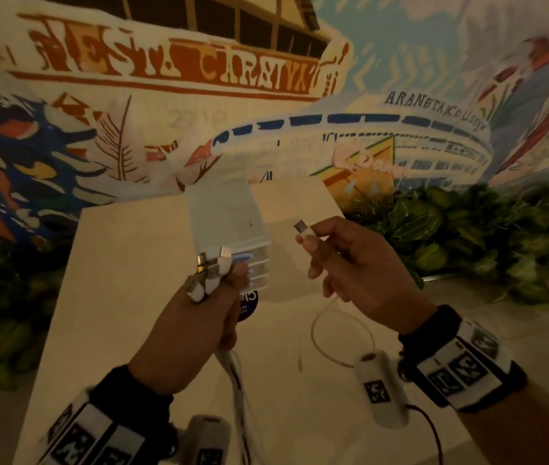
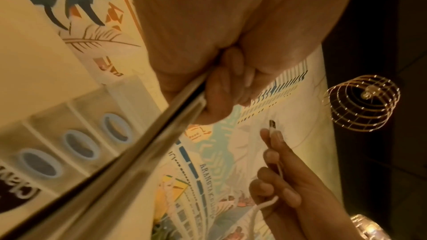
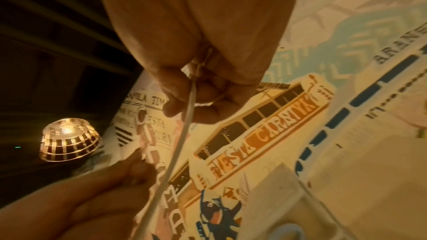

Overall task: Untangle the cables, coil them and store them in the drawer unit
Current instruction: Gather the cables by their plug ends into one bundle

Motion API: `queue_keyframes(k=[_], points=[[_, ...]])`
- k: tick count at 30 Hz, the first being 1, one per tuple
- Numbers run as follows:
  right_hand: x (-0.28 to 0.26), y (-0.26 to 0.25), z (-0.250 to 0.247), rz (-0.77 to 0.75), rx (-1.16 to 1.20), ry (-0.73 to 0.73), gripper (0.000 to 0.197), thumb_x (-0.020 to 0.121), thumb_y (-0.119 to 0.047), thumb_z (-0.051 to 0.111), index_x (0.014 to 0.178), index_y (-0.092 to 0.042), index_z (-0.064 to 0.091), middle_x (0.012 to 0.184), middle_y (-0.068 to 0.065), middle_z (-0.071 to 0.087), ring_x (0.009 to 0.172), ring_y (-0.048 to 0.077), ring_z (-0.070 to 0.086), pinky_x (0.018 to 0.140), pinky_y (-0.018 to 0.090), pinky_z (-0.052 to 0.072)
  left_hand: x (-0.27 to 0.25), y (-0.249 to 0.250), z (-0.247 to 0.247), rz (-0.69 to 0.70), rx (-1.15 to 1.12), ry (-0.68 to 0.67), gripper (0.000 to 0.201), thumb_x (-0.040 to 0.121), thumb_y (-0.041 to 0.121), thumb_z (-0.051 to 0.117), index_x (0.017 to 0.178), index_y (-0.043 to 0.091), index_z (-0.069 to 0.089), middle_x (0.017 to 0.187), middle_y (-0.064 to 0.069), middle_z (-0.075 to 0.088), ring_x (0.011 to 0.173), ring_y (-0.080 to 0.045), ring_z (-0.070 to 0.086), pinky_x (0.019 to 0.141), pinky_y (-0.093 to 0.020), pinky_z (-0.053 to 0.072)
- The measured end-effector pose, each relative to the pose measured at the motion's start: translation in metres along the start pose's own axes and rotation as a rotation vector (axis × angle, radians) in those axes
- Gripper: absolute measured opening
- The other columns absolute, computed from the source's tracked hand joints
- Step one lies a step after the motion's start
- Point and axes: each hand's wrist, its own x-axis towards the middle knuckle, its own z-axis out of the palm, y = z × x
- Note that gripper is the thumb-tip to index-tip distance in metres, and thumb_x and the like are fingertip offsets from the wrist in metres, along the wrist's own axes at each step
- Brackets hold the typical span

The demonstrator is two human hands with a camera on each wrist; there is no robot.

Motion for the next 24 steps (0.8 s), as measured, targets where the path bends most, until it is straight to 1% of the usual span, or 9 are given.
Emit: queue_keyframes(k=[3, 5, 7, 9, 12, 15, 17, 20, 24], points=[[-0.006, -0.022, 0.023, -0.032, 0.092, 0.024, 0.021, 0.096, -0.034, 0.065, 0.093, -0.015, 0.055, 0.078, 0.005, 0.075, 0.038, 0.016, 0.051, 0.043, 0.031, 0.047, 0.003, 0.018, 0.008, 0.032, -0.094, 0.007, 0.052, 0.089, 0.043, 0.057, 0.078, 0.001, 0.028, 0.065, -0.001, 0.012, 0.055, -0.021, 0.007, 0.048, -0.028, 0.023], [-0.010, -0.031, 0.040, -0.055, 0.132, 0.035, 0.027, 0.096, -0.032, 0.067, 0.090, -0.012, 0.050, 0.079, 0.006, 0.076, 0.039, 0.021, 0.054, 0.042, 0.030, 0.046, 0.006, 0.025, 0.011, 0.039, -0.121, 0.012, 0.050, 0.089, 0.044, 0.057, 0.077, 0.007, 0.026, 0.069, -0.005, 0.008, 0.059, -0.022, 0.004, 0.050, -0.029, 0.019], [-0.010, -0.034, 0.056, -0.095, 0.130, 0.056, 0.027, 0.096, -0.032, 0.068, 0.088, -0.011, 0.051, 0.077, 0.005, 0.075, 0.040, 0.025, 0.058, 0.044, 0.030, 0.047, 0.006, 0.029, 0.013, 0.036, -0.147, 0.023, 0.044, 0.089, 0.047, 0.058, 0.078, 0.010, 0.038, 0.075, -0.011, 0.008, 0.061, -0.023, 0.004, 0.052, -0.032, 0.017], [-0.007, -0.035, 0.069, -0.127, 0.101, 0.105, 0.025, 0.096, -0.033, 0.067, 0.088, -0.014, 0.053, 0.076, 0.003, 0.074, 0.041, 0.021, 0.058, 0.045, 0.027, 0.047, 0.004, 0.031, 0.011, 0.039, -0.173, 0.037, 0.040, 0.088, 0.049, 0.060, 0.080, 0.011, 0.046, 0.074, -0.012, 0.008, 0.058, -0.020, 0.007, 0.049, -0.030, 0.019], [-0.003, -0.033, 0.081, -0.203, 0.026, 0.124, 0.019, 0.095, -0.038, 0.064, 0.091, -0.023, 0.053, 0.072, 0.002, 0.072, 0.047, 0.011, 0.060, 0.048, 0.022, 0.045, 0.000, 0.033, 0.003, 0.053, -0.141, 0.075, 0.045, 0.087, 0.050, 0.061, 0.079, 0.011, 0.039, 0.073, -0.021, 0.013, 0.064, -0.025, 0.009, 0.052, -0.031, 0.025], [-0.008, -0.026, 0.089, -0.232, -0.027, -0.011, 0.025, 0.096, -0.047, 0.058, 0.103, -0.024, 0.052, 0.059, 0.005, 0.058, 0.049, 0.020, 0.054, 0.051, 0.034, 0.045, -0.002, 0.037, -0.008, 0.082, -0.100, 0.140, 0.036, 0.091, 0.048, 0.059, 0.087, 0.013, 0.052, 0.081, -0.032, 0.029, 0.073, -0.031, 0.015, 0.056, -0.033, 0.032], [-0.013, -0.018, 0.088, -0.202, -0.077, -0.140, 0.021, 0.102, -0.042, 0.052, 0.101, -0.022, 0.057, 0.056, -0.004, 0.055, 0.051, 0.011, 0.054, 0.054, 0.024, 0.042, -0.003, 0.042, -0.014, 0.141, -0.149, 0.142, 0.033, 0.100, 0.040, 0.053, 0.083, 0.012, 0.058, 0.079, -0.023, 0.038, 0.062, -0.022, 0.020, 0.052, -0.028, 0.032], [-0.028, 0.000, 0.083, -0.083, -0.105, -0.295, 0.036, 0.108, -0.035, 0.041, 0.085, -0.017, 0.062, 0.061, -0.027, 0.057, 0.064, -0.006, 0.057, 0.065, 0.009, 0.041, -0.004, 0.054, -0.023, 0.200, -0.228, 0.163, 0.030, 0.105, 0.035, 0.048, 0.084, 0.015, 0.057, 0.076, -0.001, 0.047, 0.057, -0.014, 0.029, 0.049, -0.026, 0.030], [-0.053, 0.030, 0.078, 0.045, -0.178, -0.421, 0.039, 0.103, -0.050, 0.036, 0.076, -0.027, 0.052, 0.064, -0.020, 0.053, 0.061, -0.002, 0.047, 0.065, 0.013, 0.035, 0.000, 0.062, -0.038, 0.196, -0.321, 0.254, 0.031, 0.106, 0.038, 0.048, 0.082, 0.019, 0.054, 0.076, 0.003, 0.052, 0.058, -0.011, 0.034, 0.050, -0.025, 0.031]])
